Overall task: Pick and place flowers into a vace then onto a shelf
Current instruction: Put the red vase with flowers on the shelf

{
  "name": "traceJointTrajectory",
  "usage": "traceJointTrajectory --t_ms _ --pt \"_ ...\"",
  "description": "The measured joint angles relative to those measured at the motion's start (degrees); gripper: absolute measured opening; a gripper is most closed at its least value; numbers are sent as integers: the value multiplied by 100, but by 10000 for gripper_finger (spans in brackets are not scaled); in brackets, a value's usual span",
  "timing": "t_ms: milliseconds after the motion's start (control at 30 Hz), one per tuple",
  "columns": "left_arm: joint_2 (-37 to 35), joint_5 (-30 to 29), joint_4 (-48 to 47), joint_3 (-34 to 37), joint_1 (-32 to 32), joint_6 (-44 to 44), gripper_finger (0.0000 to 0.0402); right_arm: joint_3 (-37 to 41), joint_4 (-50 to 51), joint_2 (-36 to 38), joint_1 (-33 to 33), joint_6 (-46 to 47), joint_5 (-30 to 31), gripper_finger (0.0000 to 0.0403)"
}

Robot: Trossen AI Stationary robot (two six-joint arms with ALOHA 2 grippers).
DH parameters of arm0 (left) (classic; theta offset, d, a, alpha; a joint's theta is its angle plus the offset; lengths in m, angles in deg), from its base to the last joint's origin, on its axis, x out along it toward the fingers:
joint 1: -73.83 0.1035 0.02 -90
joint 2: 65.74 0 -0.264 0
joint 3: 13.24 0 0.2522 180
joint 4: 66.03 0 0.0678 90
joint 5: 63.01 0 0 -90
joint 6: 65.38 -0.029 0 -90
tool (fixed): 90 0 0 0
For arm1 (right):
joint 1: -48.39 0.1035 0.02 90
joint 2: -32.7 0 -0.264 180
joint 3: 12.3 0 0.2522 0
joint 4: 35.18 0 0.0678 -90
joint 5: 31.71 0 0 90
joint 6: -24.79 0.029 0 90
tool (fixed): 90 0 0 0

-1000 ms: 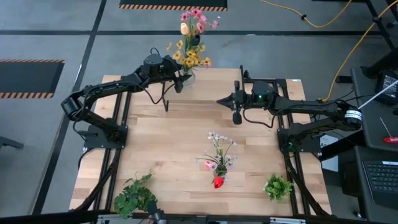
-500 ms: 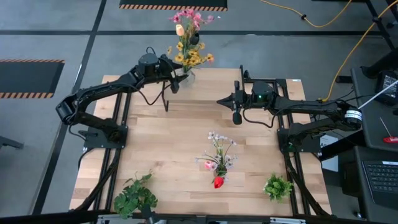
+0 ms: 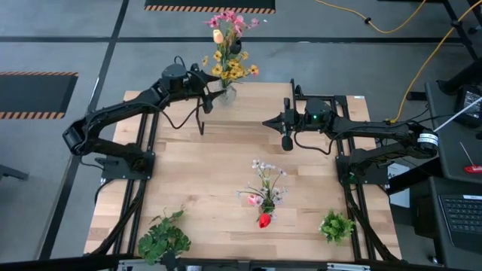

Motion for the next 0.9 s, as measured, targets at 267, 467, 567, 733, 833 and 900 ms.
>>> traceJointTrajectory --t_ms 267,467,567,733,833,900 --pt "-702 -5 -993 0 -57 -42 243 -2 -23 23 -2 2 2 3" --pt "-1385 -89 -1554 0 -492 -54 138 -4 565 596 -2 -34 1 3" --pt "-1644 207 -2089 0 -821 59 61 -6 1183 1047 -2 -19 0 3" --pt "-1805 775 -2042 241 -1537 396 7 -9 2422 1483 180 89 -138 2" --pt "-1803 675 -1613 539 -2003 683 3 -9 2967 1577 443 179 -153 2" --pt "-1803 397 -1433 698 -2270 733 1 -9 3285 1613 647 175 -149 2"
